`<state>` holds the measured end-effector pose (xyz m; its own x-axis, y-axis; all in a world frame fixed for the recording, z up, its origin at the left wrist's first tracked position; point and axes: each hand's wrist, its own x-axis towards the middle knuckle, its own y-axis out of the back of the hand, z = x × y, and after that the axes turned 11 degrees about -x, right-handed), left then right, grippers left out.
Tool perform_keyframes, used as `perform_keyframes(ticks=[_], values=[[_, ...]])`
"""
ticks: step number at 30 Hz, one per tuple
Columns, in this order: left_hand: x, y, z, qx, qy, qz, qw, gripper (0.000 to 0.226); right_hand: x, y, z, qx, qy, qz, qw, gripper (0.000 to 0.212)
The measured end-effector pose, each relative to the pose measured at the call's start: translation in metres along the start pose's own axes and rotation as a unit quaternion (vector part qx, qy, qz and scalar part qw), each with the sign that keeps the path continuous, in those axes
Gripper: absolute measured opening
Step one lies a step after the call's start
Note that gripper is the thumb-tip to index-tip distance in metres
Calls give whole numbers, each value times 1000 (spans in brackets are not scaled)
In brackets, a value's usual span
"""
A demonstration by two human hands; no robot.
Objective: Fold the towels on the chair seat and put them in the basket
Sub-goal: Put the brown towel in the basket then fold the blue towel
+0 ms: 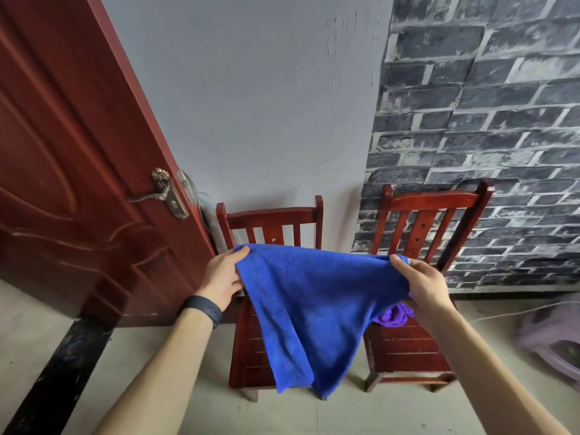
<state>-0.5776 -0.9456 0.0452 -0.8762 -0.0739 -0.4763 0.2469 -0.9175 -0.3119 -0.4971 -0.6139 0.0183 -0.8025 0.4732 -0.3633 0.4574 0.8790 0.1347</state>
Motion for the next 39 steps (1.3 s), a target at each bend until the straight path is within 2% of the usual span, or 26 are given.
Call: perform_keyframes(ticks=[3,6,8,10,12,13,14,16,17,19,20,22,24,26,28,29,30,31,33,35,37,39], values=[[-1,15,3,66,0,-24,998,19,7,8,-2,-34,4,-13,999,27],[1,21,1,60,19,-29,998,16,11,2,-5,-65,19,-48,997,27],[3,24,0,49,20,-27,998,15,13,-1,-5,-125,36,-100,986,43],[6,28,-1,63,-6,-20,998,12,16,-4,-3,-250,58,-172,951,61],[13,38,-3,126,-47,5,991,10,18,-10,-2,-401,85,-224,884,59],[18,46,-3,206,-80,11,975,8,20,-14,0,-463,99,-222,853,54],[24,55,-2,311,-116,11,943,6,21,-19,2,-507,114,-202,830,51],[27,69,-2,491,-167,8,855,6,24,-28,8,-557,143,-147,805,42],[28,74,-2,518,-177,14,837,6,26,-32,12,-564,158,-113,803,36],[31,82,-4,487,-179,27,854,9,28,-40,19,-536,160,-42,828,26],[35,87,-5,432,-167,36,885,13,27,-45,21,-524,149,-15,839,22],[41,92,-4,302,-112,47,946,22,24,-54,21,-534,116,11,837,21],[47,98,-4,225,-68,54,971,24,22,-64,24,-531,71,14,844,24],[49,102,-3,179,-51,69,980,17,19,-71,25,-442,25,0,897,25],[49,107,2,126,-25,70,989,13,14,-77,23,-264,-39,-58,962,22],[47,111,5,107,-11,57,993,14,10,-78,21,-192,-66,-95,975,20],[46,115,8,106,-2,38,994,16,8,-78,19,-164,-71,-128,975,25],[45,118,10,121,-1,14,993,20,6,-79,18,-185,-52,-148,970,35],[44,127,10,199,-27,-22,979,33,7,-83,19,-302,25,-128,944,47],[46,136,8,296,-79,-30,952,40,6,-90,19,-420,103,-89,897,44],[49,144,3,381,-131,-8,915,33,5,-97,21,-499,160,-61,849,40],[51,153,-2,463,-169,28,869,15,4,-104,26,-520,177,-36,835,37]])
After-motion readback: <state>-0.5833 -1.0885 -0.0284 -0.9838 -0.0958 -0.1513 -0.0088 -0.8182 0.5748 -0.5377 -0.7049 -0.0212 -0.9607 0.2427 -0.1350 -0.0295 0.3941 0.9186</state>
